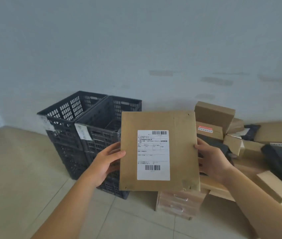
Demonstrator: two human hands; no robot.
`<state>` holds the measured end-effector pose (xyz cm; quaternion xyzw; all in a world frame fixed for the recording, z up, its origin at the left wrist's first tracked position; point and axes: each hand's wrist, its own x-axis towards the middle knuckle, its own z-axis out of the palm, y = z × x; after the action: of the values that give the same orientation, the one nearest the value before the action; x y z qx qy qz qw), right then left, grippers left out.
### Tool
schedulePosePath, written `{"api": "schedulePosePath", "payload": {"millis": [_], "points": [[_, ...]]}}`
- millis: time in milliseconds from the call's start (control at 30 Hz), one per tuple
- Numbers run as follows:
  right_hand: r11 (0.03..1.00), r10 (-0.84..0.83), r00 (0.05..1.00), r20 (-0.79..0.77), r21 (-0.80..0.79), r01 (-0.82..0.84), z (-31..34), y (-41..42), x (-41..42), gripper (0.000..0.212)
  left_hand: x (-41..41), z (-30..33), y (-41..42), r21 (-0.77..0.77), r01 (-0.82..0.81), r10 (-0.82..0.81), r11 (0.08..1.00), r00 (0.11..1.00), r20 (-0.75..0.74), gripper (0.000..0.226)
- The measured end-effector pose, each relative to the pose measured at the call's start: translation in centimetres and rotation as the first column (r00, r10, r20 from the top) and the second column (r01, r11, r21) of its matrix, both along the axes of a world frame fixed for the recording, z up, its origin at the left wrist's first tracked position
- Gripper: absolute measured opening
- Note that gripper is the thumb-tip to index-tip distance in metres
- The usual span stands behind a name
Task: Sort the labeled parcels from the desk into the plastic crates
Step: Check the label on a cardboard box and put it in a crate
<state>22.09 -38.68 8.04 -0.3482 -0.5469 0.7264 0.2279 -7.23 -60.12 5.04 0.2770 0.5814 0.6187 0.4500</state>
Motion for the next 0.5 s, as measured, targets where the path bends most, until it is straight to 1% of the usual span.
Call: {"api": "schedulePosePath", "payload": {"millis": [33,67,100,167,200,233,300,333,400,433,500], "points": [[1.000,0.016,1.000,0.002,-0.018,-0.016,-0.7,-1.4,-1.2,0.049,-0.7,-0.6,-2.2,-0.014,-0.022,0.022,1.000,1.000,0.011,0.067],[0.999,0.045,0.999,0.007,-0.030,-0.044,-1.3,-2.7,-2.4,0.048,-1.2,-1.2,-4.3,-0.031,-0.040,0.041,0.999,0.999,0.023,0.071],[0.996,0.077,0.997,0.014,-0.044,-0.076,-1.8,-3.9,-3.5,0.053,-1.6,-1.6,-6.2,-0.045,-0.058,0.060,0.997,0.998,0.028,0.070],[0.992,0.108,0.993,0.041,-0.068,-0.105,-2.6,-6.7,-5.9,0.065,-2.6,-2.1,-10.3,-0.052,-0.112,0.113,0.992,0.993,0.026,0.059],[0.991,0.109,0.993,0.037,-0.078,-0.106,-2.9,-7.3,-6.4,0.066,-2.7,-2.2,-11.3,-0.054,-0.127,0.128,0.990,0.991,0.024,0.058],[0.989,0.121,0.992,0.034,-0.086,-0.118,-3.1,-8.4,-7.4,0.064,-3.1,-2.3,-12.9,-0.061,-0.143,0.144,0.988,0.989,0.016,0.064],[0.985,0.143,0.989,0.042,-0.099,-0.138,-3.3,-10.6,-9.2,0.057,-4.0,-2.6,-15.5,-0.077,-0.167,0.167,0.983,0.986,0.005,0.087],[0.982,0.160,0.986,0.040,-0.105,-0.155,-3.3,-11.4,-9.9,0.052,-4.5,-2.7,-16.6,-0.081,-0.177,0.179,0.981,0.984,0.017,0.094],[0.977,0.184,0.982,0.044,-0.119,-0.177,-3.4,-12.7,-11.5,0.042,-5.3,-2.9,-18.3,-0.079,-0.197,0.199,0.977,0.980,0.023,0.089],[0.973,0.194,0.980,0.042,-0.131,-0.187,-3.5,-13.1,-12.1,0.041,-5.8,-3.0,-18.9,-0.082,-0.202,0.205,0.976,0.978,0.026,0.087],[0.968,0.215,0.975,0.053,-0.140,-0.206,-3.8,-13.9,-13.4,0.040,-6.7,-3.0,-20.0,-0.093,-0.210,0.213,0.973,0.977,0.026,0.093]]}}
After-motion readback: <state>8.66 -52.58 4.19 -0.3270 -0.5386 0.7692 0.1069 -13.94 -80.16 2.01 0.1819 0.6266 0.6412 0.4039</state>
